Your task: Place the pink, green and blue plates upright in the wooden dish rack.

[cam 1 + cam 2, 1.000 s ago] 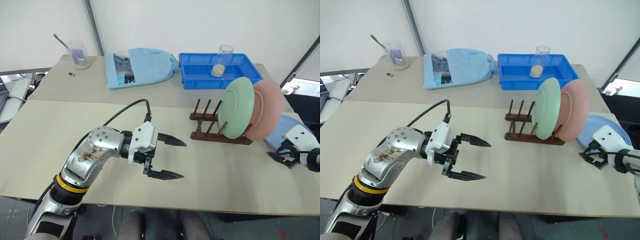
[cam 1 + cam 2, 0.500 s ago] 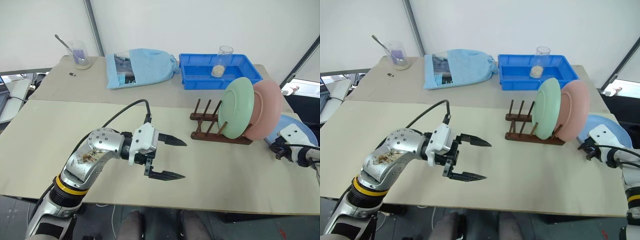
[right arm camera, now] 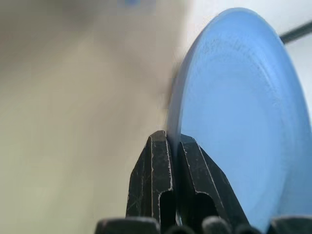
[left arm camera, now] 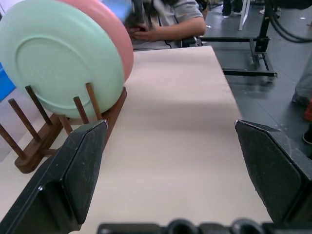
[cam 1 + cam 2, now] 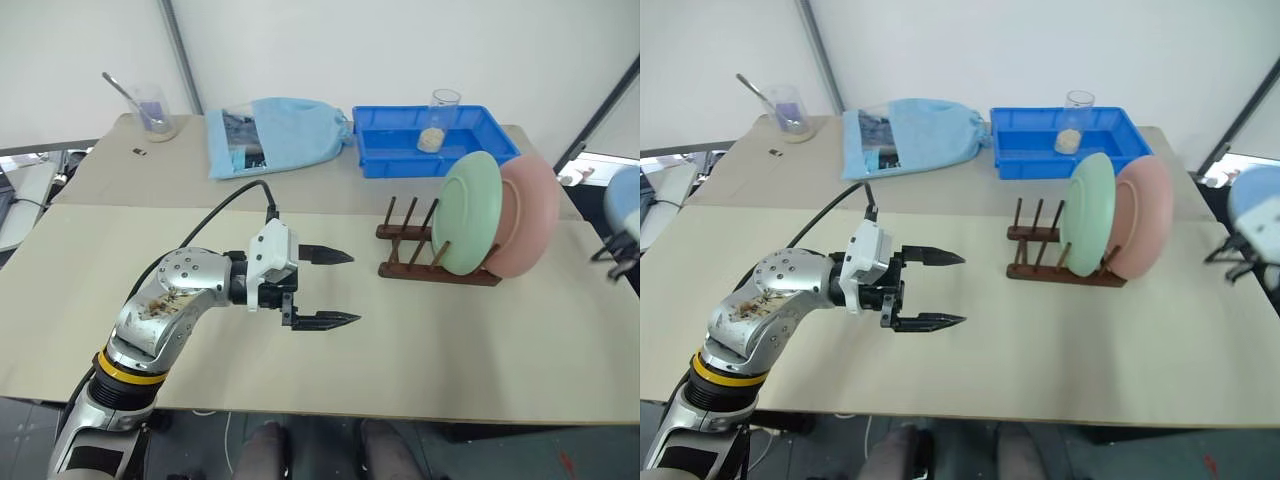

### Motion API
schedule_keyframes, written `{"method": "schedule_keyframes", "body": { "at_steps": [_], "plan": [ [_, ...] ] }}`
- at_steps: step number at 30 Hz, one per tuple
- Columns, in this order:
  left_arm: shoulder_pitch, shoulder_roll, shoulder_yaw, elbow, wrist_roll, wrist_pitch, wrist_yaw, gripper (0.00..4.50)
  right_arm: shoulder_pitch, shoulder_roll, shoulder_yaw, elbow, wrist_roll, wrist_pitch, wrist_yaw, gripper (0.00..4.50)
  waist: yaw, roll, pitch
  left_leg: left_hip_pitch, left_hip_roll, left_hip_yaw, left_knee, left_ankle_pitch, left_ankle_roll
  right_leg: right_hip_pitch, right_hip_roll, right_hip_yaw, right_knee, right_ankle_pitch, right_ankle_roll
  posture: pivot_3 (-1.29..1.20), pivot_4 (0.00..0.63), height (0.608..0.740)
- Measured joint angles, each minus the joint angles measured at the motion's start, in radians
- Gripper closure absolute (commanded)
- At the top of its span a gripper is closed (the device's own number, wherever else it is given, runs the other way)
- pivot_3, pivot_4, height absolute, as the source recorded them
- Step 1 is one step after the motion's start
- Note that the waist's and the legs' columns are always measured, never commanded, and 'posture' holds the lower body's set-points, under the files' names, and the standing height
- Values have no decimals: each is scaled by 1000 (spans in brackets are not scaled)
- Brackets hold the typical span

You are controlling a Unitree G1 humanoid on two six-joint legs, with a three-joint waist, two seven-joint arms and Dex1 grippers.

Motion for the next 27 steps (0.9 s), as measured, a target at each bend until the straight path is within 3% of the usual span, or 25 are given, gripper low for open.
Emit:
{"method": "schedule_keyframes", "body": {
  "at_steps": [3, 7, 9, 12, 17, 27],
  "plan": [
    [6, 14, 9, 9, 1, -2, 0, 0, -180, 74, -7, -144, 117, -12, 33, 4488, -7, -1, 1, 3, 3, -1, -1, 0, 0, 1, 4, 3, 3, 0, 0, 0, 150, 696],
    [4, 27, 14, 25, 14, -4, -1, 0, -294, 290, -23, -398, 460, 213, 53, 4488, 0, -5, 2, 3, 7, -3, -1, 0, 0, 0, 11, 5, 8, 0, 0, 0, 150, 696],
    [3, 31, 15, 29, 14, -5, -1, 0, -300, 388, -33, -504, 675, 386, 4, 4488, 17, -5, 2, 1, 6, -5, -1, 0, 0, -2, 12, 5, 10, -1, -2, 0, 150, 696],
    [3, 45, 23, 44, 17, -5, -3, 0, -286, 506, -105, -603, 1044, 601, -185, 4488, 37, -5, 2, -6, 5, -6, 0, 0, 0, -6, 11, 5, 10, 2, -7, 0, 150, 696],
    [3, 56, 37, 59, 17, -13, -10, 0, -127, 558, -153, -695, 1425, 695, -449, 4488, 43, -6, 2, -8, 4, -5, 0, 0, 0, -7, 10, 9, 7, 2, -6, 0, 150, 696],
    [3, 51, 43, 69, 15, -40, -25, 0, 43, 497, -139, -757, 1644, 689, -612, 4488, 22, -6, 2, -5, 5, -4, 0, 0, 0, -7, 14, 12, 9, -3, -2, 0, 150, 696]
  ]
}}
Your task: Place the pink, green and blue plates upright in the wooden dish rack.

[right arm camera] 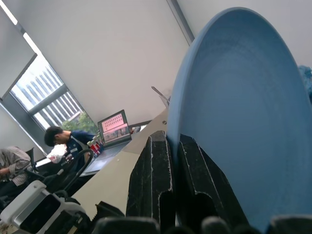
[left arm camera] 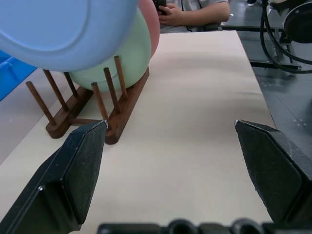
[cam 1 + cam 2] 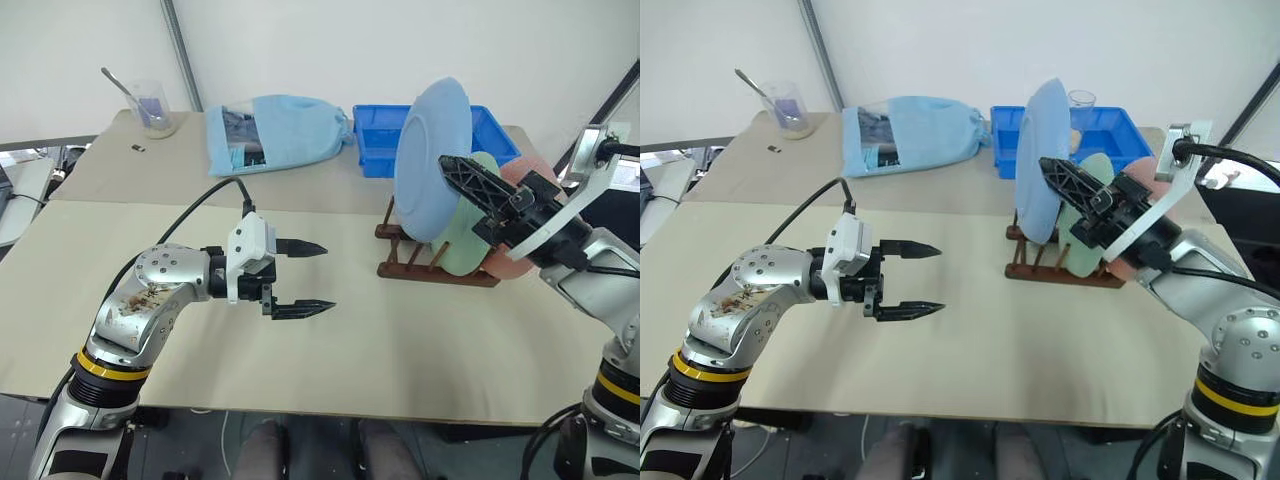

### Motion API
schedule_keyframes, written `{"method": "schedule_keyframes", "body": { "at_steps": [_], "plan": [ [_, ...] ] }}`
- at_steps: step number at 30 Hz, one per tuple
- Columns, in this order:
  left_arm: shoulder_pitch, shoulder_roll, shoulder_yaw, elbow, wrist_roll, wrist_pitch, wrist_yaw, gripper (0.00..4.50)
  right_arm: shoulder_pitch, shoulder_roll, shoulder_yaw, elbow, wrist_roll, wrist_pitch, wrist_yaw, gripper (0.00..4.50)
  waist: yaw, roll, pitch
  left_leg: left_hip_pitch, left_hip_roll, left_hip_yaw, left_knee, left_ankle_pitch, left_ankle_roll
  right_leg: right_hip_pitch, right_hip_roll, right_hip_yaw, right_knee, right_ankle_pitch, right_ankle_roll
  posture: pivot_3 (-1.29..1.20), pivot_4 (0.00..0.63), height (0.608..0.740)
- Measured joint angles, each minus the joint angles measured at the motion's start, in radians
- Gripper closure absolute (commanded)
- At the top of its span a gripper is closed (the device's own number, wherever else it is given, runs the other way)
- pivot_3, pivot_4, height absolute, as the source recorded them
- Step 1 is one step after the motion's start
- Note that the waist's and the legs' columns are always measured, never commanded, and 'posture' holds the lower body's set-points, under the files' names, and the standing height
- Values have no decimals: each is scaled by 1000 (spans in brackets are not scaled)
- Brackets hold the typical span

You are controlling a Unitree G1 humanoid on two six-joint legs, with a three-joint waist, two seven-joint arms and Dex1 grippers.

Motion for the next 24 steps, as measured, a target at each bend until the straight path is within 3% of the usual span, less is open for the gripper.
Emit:
{"method": "schedule_keyframes", "body": {
  "at_steps": [9, 23, 24],
  "plan": [
    [-12, -28, 25, 17, -44, 22, 10, 0, 3, -23, 59, 15, 23, -16, -55, 4488, 1, 0, 0, 0, 0, 0, 0, 0, 0, 0, 0, 1, 0, 0, 0, 0, 150, 696],
    [-17, -28, 85, 28, -77, 39, 33, 0, -109, -73, 141, 227, -72, 9, -63, 4488, 7, 0, 0, -2, -1, 1, 0, 0, 0, -1, 0, 1, -1, 1, 2, 0, 150, 696],
    [-14, -28, 86, 28, -77, 39, 34, 0, -111, -73, 143, 246, -78, 14, -64, 4124, 7, 0, 0, -2, -1, 1, 0, 0, 0, -1, 0, 1, -2, 1, 2, 0, 150, 696]
  ]
}}
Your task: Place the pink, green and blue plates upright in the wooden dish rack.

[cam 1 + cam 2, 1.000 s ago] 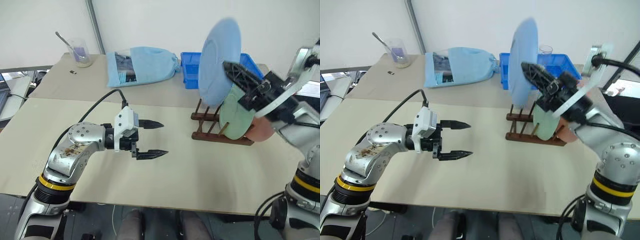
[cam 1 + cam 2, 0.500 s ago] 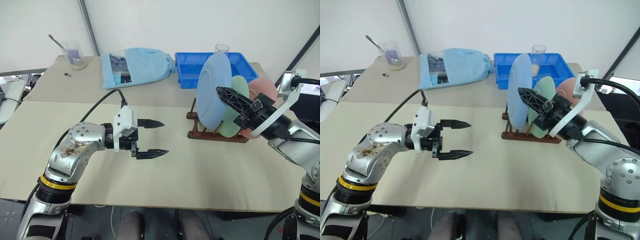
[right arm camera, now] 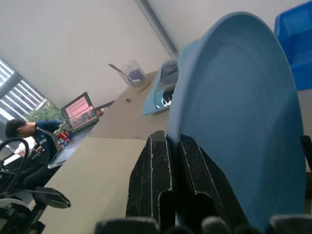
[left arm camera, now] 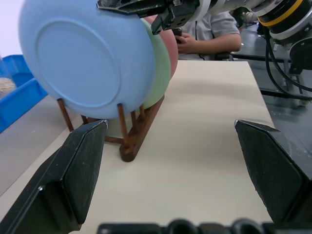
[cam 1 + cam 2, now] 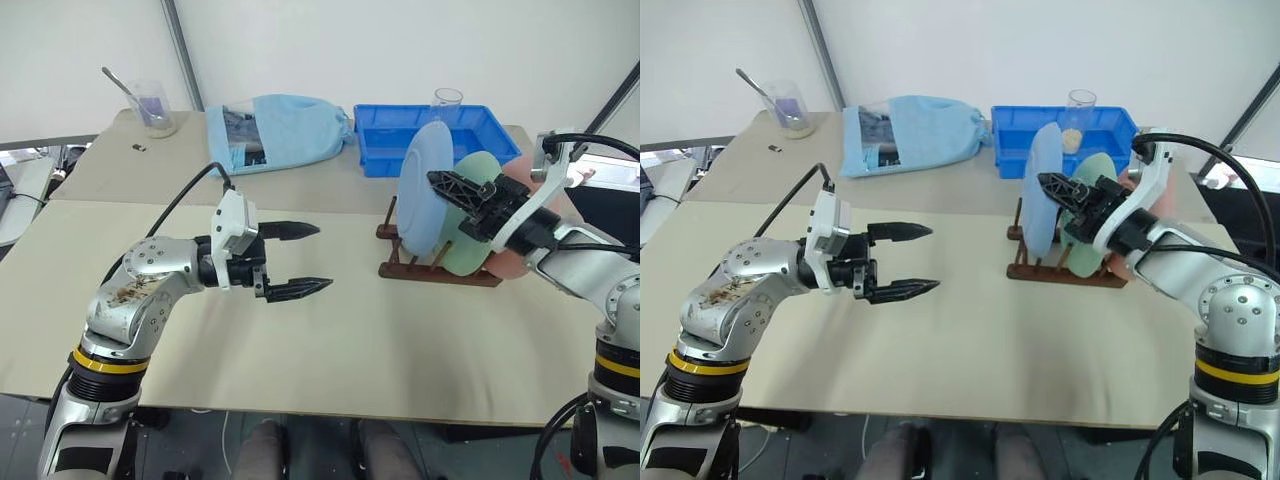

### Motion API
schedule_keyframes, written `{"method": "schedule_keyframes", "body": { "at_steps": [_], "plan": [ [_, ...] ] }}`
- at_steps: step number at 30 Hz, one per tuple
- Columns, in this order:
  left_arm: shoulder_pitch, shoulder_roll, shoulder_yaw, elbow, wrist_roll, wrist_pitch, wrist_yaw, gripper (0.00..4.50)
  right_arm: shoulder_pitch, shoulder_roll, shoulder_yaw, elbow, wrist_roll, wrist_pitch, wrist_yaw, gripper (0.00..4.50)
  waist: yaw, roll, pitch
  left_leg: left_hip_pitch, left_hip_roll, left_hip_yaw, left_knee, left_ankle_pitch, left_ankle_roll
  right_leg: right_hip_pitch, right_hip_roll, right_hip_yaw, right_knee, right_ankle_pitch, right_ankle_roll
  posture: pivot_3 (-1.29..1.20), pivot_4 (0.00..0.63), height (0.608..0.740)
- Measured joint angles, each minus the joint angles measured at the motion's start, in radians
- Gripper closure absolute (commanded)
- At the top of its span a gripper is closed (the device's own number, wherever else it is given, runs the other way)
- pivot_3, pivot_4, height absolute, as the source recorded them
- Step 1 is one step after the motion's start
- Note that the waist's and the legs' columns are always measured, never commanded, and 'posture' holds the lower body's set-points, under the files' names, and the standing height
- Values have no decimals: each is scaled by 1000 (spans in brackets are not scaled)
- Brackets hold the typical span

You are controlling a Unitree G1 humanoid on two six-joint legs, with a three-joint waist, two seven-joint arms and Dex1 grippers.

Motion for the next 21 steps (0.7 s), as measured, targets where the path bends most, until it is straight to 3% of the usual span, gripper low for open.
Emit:
{"method": "schedule_keyframes", "body": {
  "at_steps": [8, 12, 15, 17, 21],
  "plan": [
    [6, 1, -1, 0, 1, 0, 1, 0, -46, -7, -3, 36, -68, 8, 6, 1313, -5, 0, 0, -1, 0, 0, 0, 0, 0, -2, 0, 0, 0, 1, 1, 0, 150, 696],
    [14, 8, -1, 0, 11, 0, 13, 0, -93, -87, -17, 33, -141, 8, 81, 23, -3, 0, 0, -2, 0, 1, 0, 0, 0, -4, 0, 1, 1, 1, 1, 0, 150, 696],
    [27, 51, -4, -2, 58, 2, 39, 0, -61, -273, -43, -43, -243, 5, 290, 23, 7, 0, 0, -7, 0, 0, -1, 0, 0, -9, 0, 0, 0, 1, 1, 0, 150, 696],
    [52, 98, 0, -8, 97, 1, 57, 0, 73, -428, -103, -129, -328, -5, 505, 23, 11, 0, 0, -7, 0, 0, -1, -2, 4, -8, 0, 0, 0, 0, -2, 0, 150, 696],
    [134, 187, 5, -37, 168, 1, 86, 0, 380, -515, -280, -205, -471, -12, 830, 23, 8, -1, -1, -7, 0, 3, -1, -4, 7, -8, -2, 1, -1, 0, -3, 0, 150, 696]
  ]
}}
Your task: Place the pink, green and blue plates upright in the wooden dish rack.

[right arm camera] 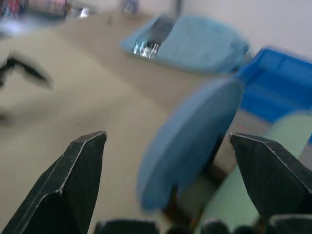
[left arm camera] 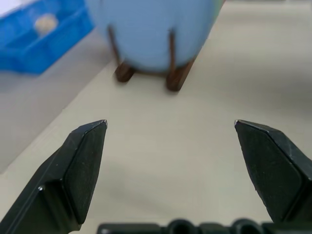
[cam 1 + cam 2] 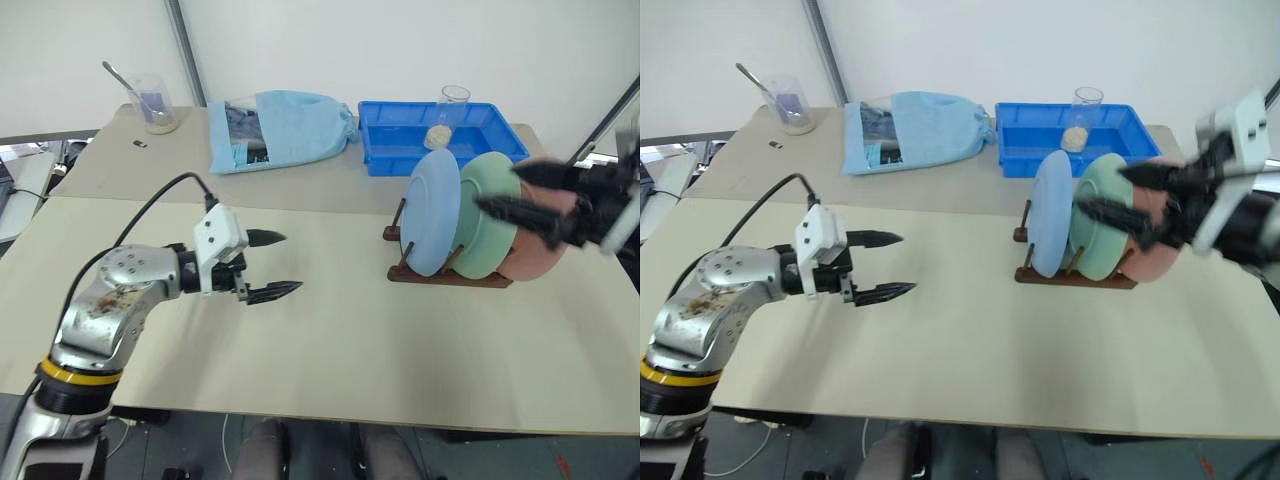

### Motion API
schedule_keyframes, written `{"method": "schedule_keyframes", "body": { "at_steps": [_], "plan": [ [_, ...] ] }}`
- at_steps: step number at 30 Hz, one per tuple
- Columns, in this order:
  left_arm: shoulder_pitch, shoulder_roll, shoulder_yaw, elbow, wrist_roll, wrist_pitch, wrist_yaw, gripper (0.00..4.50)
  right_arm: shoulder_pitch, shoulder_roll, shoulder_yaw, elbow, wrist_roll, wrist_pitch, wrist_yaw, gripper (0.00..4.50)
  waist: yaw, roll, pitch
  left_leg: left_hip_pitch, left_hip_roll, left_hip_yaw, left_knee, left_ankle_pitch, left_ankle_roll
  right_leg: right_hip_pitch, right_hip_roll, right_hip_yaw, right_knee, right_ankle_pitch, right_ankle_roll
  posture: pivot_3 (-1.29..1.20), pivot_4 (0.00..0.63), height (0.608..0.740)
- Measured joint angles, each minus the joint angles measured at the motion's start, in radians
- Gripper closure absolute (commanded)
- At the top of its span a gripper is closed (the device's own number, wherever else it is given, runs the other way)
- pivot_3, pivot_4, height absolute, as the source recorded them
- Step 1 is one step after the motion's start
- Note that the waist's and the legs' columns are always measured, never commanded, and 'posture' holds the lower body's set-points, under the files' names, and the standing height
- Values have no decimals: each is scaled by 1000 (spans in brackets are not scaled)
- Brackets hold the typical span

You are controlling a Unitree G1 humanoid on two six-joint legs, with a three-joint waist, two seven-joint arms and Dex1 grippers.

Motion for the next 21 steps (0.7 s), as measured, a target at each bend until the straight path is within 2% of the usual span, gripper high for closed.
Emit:
{"method": "schedule_keyframes", "body": {
  "at_steps": [4, 7, 9, 13, 21],
  "plan": [
    [124, 81, 24, -39, 56, -10, 4, 0, 284, 23, -238, -48, -178, -54, 268, 23, -2, 0, 0, 2, 1, 2, 0, 0, 0, 0, 0, 0, 0, -3, 6, 0, 150, 696],
    [173, 91, 54, -57, 65, -9, 14, 0, 425, 76, -312, -56, -299, -130, 383, 23, 0, -1, 0, 4, 1, 2, 1, 1, -2, 1, 0, 0, 0, -4, 0, 0, 150, 696],
    [196, 91, 71, -75, 65, -9, 20, 0, 494, 108, -305, -42, -388, -206, 432, 23, 0, -2, 0, 6, 1, 3, 2, 1, -2, 2, -1, 0, 1, -3, -1, 0, 150, 696],
    [214, 91, 92, -96, 64, -4, 27, 0, 527, 126, -260, 36, -519, -349, 479, 23, -4, -2, 0, 9, 1, 5, 2, 1, -3, 2, -2, 1, 1, -3, -1, 0, 150, 696],
    [217, 91, 112, -108, 59, 6, 33, 0, 476, 132, -180, 119, -602, -453, 486, 23, -7, -2, 0, 8, 2, 5, -1, 1, -2, 1, 0, 1, 2, -4, -3, 0, 150, 696]
  ]
}}
